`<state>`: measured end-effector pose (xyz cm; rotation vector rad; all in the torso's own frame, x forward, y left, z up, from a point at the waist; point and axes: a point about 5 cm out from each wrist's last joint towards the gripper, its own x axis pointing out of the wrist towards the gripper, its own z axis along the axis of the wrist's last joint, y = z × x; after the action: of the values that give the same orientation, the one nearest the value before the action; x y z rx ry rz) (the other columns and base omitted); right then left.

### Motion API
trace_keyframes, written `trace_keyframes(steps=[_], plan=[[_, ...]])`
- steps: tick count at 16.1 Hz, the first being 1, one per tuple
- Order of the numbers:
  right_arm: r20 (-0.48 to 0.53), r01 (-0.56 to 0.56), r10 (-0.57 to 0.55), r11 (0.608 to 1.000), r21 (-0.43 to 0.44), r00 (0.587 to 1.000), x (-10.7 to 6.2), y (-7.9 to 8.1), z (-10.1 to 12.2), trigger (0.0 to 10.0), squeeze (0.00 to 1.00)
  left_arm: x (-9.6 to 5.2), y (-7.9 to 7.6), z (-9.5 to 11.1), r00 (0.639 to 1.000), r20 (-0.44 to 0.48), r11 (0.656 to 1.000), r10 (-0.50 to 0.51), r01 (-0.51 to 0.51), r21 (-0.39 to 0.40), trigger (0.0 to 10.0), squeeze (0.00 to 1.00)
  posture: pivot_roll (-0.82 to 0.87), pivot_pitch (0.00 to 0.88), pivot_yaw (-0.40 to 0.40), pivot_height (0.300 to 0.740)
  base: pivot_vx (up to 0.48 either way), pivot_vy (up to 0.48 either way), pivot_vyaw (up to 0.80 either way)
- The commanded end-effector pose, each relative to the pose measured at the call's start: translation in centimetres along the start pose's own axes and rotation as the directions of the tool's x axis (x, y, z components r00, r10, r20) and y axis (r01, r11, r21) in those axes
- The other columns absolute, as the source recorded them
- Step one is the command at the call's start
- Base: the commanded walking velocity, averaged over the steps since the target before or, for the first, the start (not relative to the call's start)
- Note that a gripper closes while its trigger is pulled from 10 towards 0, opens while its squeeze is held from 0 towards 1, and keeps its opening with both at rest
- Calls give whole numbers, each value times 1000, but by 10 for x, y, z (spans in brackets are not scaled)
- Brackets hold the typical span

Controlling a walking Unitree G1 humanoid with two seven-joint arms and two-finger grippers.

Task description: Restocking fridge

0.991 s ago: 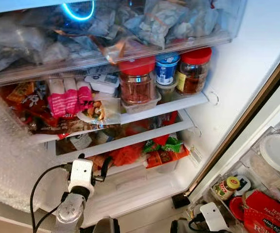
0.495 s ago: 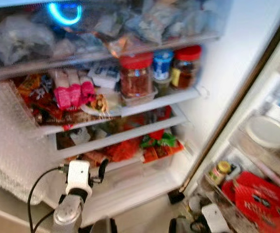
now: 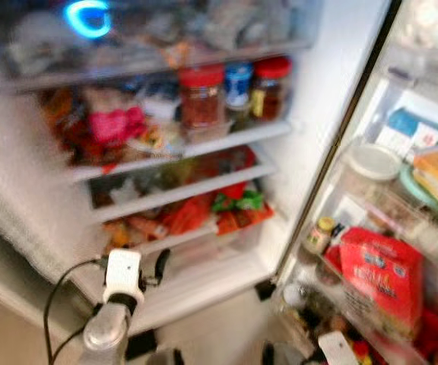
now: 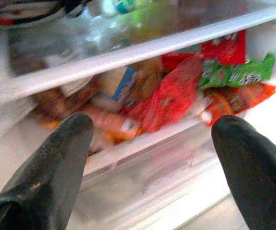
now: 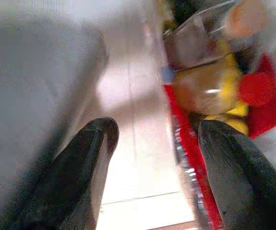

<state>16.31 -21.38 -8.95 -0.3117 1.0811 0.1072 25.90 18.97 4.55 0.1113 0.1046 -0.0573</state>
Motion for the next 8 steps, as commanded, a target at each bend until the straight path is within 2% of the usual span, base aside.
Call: trace_keyframes(steps=[1, 4, 6, 8], plan=[[-2, -20, 20, 1000, 7, 1000, 0, 6, 0, 10000, 0, -3, 1, -11, 998, -56, 1000, 13, -14, -13, 10000, 0, 14, 52, 12, 652, -277, 0, 0], [-1, -19, 19, 1000, 10, 1000, 1, 5, 1, 10000, 0, -4, 17, -32, 980, -170, 990, 104, -118, -73, 10000, 0, 19, 62, 8, 652, 0, 0, 0], [1, -18, 18, 1000, 11, 1000, 1, 5, 2, 10000, 0, -13, 30, -59, 938, -312, 984, 153, -174, -41, 10000, 0, 22, 69, 6, 652, 0, 0, 0], [3, -18, 18, 1000, 12, 1000, 1, 5, 2, 10000, 0, -22, 35, -77, 898, -405, 981, 172, -195, -15, 10000, 0, 21, 71, 6, 652, 0, 0, 0]])
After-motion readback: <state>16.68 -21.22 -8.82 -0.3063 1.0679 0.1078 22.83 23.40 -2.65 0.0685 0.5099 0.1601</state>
